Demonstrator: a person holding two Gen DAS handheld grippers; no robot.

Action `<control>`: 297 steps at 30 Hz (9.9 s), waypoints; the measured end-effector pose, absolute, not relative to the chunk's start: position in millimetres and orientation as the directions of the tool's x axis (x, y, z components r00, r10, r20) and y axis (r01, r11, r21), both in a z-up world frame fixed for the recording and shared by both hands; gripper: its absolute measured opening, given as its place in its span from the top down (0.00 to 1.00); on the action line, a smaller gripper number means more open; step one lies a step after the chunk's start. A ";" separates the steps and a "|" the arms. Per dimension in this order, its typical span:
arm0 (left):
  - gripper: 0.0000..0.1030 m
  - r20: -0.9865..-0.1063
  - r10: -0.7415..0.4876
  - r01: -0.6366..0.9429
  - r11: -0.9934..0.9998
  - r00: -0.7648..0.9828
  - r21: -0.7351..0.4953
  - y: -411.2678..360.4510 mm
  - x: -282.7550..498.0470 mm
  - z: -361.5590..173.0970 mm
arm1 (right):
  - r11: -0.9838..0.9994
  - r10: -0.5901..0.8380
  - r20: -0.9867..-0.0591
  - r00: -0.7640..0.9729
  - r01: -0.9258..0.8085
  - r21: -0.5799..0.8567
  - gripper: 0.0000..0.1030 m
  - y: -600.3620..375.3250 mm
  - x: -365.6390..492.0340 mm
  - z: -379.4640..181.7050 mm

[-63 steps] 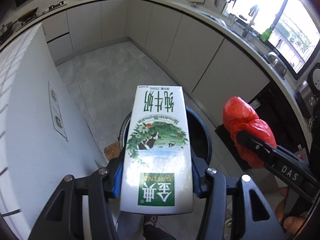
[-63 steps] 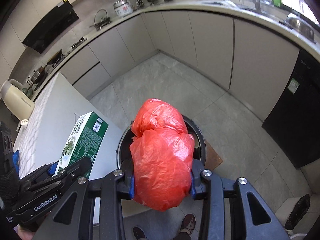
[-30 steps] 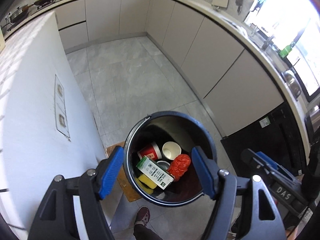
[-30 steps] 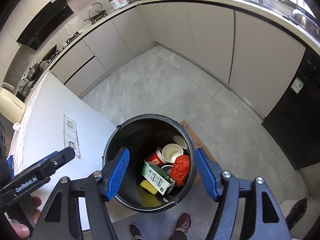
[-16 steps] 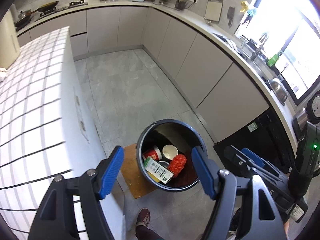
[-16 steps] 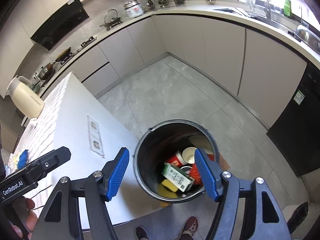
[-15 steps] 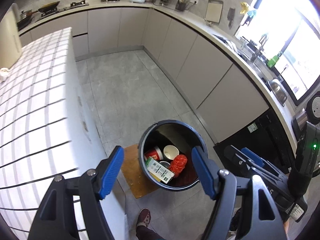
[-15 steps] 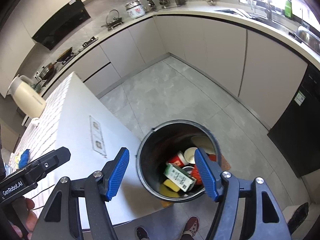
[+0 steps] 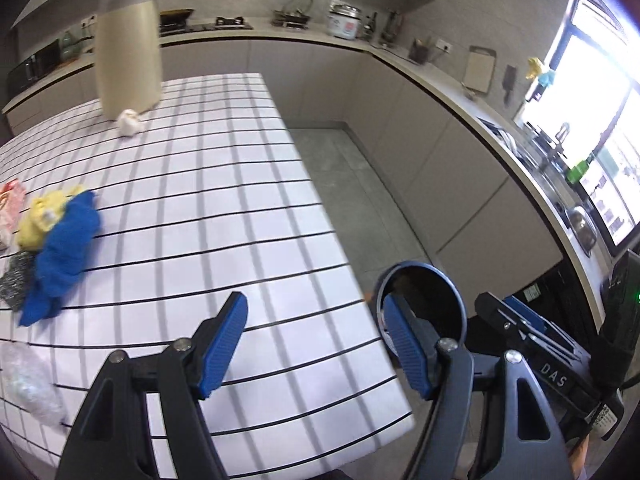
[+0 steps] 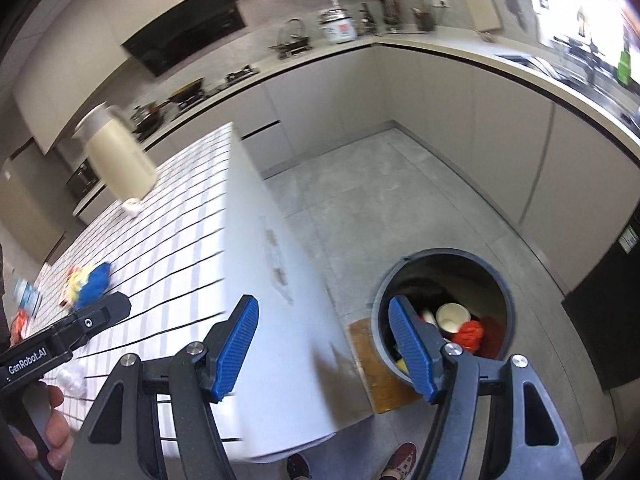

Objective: Collect trash
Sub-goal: 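Move both tools back over the island toward the cloths and carton, then lower the right tool onto the blue cloth and close it, then grasp the red-and-white milk carton with the left tool while the right tool lifts the blue cloth, then carry the carton and blue cloth over the black bin and open both tools, then move both tools back toward the island with the remaining items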

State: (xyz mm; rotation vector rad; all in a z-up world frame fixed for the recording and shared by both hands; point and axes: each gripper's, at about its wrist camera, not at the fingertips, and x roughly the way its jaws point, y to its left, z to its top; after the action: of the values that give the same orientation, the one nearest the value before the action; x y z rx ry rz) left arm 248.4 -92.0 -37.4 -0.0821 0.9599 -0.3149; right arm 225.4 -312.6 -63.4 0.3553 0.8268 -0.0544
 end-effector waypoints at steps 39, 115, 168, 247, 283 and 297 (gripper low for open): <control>0.30 -0.774 -0.008 -0.165 0.975 0.633 -0.146 199.7 208.7 -38.9 | 0.912 0.409 -0.696 0.591 -0.297 0.283 0.32 9.8 274.1 -56.4; 0.30 -0.805 -0.013 -0.164 0.977 0.593 -0.136 249.4 340.2 -73.4 | 0.944 0.330 -0.753 0.569 -0.194 0.267 0.32 39.1 397.4 -90.0; 0.30 -0.815 0.126 -0.229 0.973 0.565 -0.009 273.6 402.9 -92.6 | 0.934 0.347 -0.730 0.589 -0.286 0.213 0.63 66.7 464.4 -99.6; 0.49 -0.710 -0.486 0.499 0.839 0.510 -0.216 -127.0 275.2 -26.1 | 0.929 0.023 -0.637 0.771 0.219 0.299 0.63 -303.6 224.3 -25.4; 0.41 -0.892 -0.385 0.423 0.867 0.238 -0.262 -313.8 290.9 -196.9 | 0.916 0.027 -0.853 0.522 0.329 0.230 0.44 -516.3 253.6 -225.4; 0.22 -0.868 -0.355 0.381 0.899 0.346 -0.216 -312.6 278.6 -138.5 | 0.896 -0.034 -0.824 0.566 0.382 0.225 0.32 -532.2 237.3 -192.8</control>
State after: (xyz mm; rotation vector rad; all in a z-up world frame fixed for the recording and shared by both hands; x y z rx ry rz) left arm 278.6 -312.6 -138.5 0.0258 1.1201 -0.4776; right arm 237.3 -532.2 -192.8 0.4052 0.9435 -0.2528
